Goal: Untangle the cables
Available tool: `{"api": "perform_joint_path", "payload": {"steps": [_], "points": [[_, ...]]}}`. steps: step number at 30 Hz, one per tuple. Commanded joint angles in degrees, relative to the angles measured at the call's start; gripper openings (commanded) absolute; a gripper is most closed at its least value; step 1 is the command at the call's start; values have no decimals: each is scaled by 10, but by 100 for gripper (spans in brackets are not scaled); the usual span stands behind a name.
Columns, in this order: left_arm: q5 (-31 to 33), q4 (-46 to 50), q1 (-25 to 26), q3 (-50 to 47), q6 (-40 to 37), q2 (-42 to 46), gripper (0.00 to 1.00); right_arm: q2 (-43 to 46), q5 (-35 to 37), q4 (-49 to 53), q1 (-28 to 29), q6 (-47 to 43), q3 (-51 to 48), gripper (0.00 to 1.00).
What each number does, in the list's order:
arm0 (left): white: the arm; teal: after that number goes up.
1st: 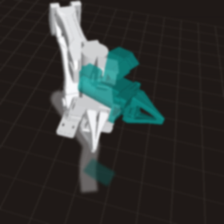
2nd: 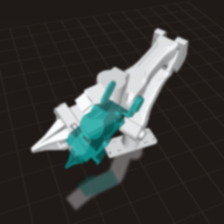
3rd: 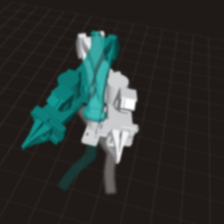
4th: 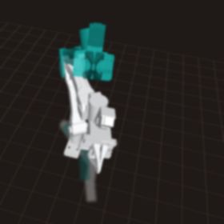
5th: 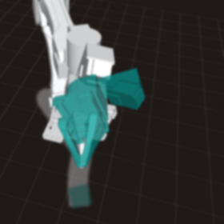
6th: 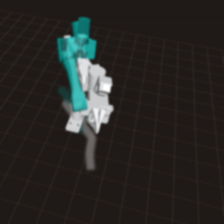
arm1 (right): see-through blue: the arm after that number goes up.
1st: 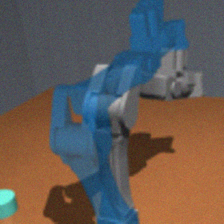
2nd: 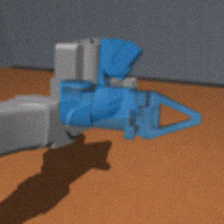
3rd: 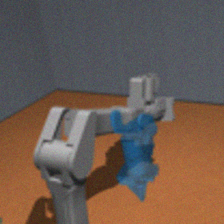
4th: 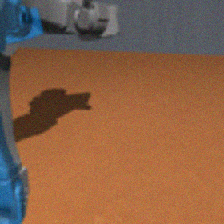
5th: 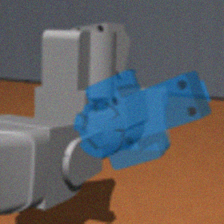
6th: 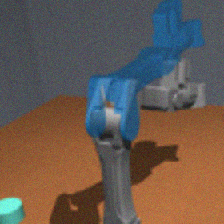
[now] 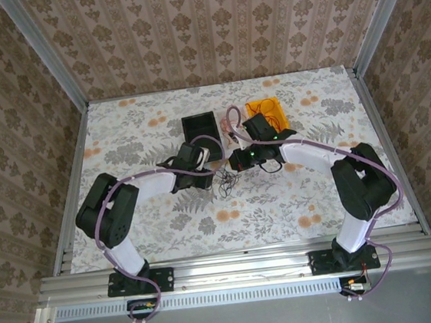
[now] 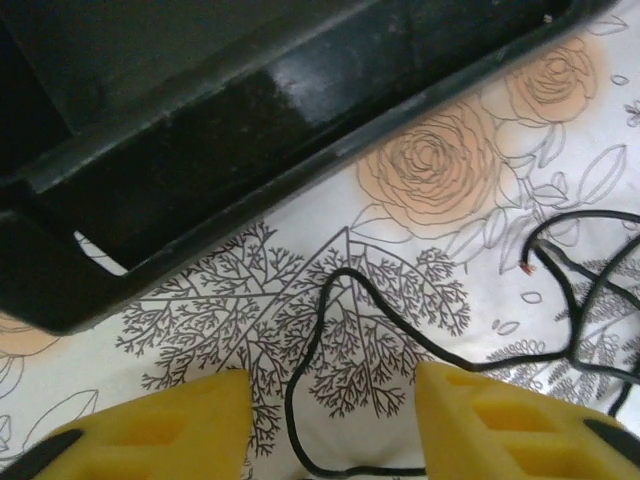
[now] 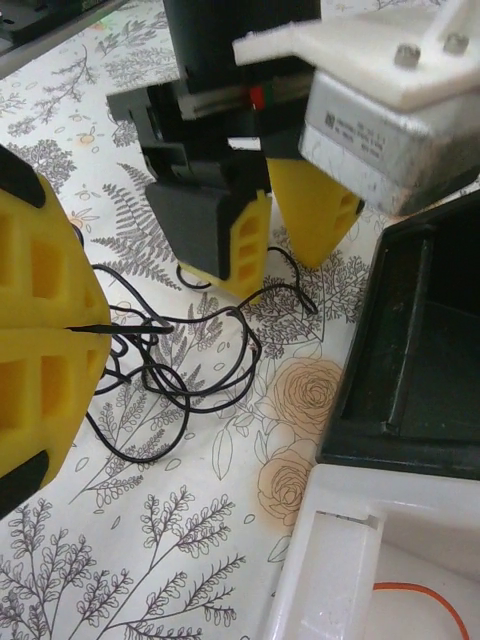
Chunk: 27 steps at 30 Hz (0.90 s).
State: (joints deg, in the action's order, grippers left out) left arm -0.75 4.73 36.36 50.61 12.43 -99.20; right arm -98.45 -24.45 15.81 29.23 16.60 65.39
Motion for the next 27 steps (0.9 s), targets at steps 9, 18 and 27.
{"api": "perform_joint_path", "payload": {"steps": [9,18,27], "points": [[97,1,3,-42,61,0,0,119,168,-4,-54,48,-59,1],[251,124,-98,-102,278,114,0,212,388,56,-163,196,-140,2],[299,257,-183,-64,394,159,0,245,387,74,-258,277,-202,2]]}}
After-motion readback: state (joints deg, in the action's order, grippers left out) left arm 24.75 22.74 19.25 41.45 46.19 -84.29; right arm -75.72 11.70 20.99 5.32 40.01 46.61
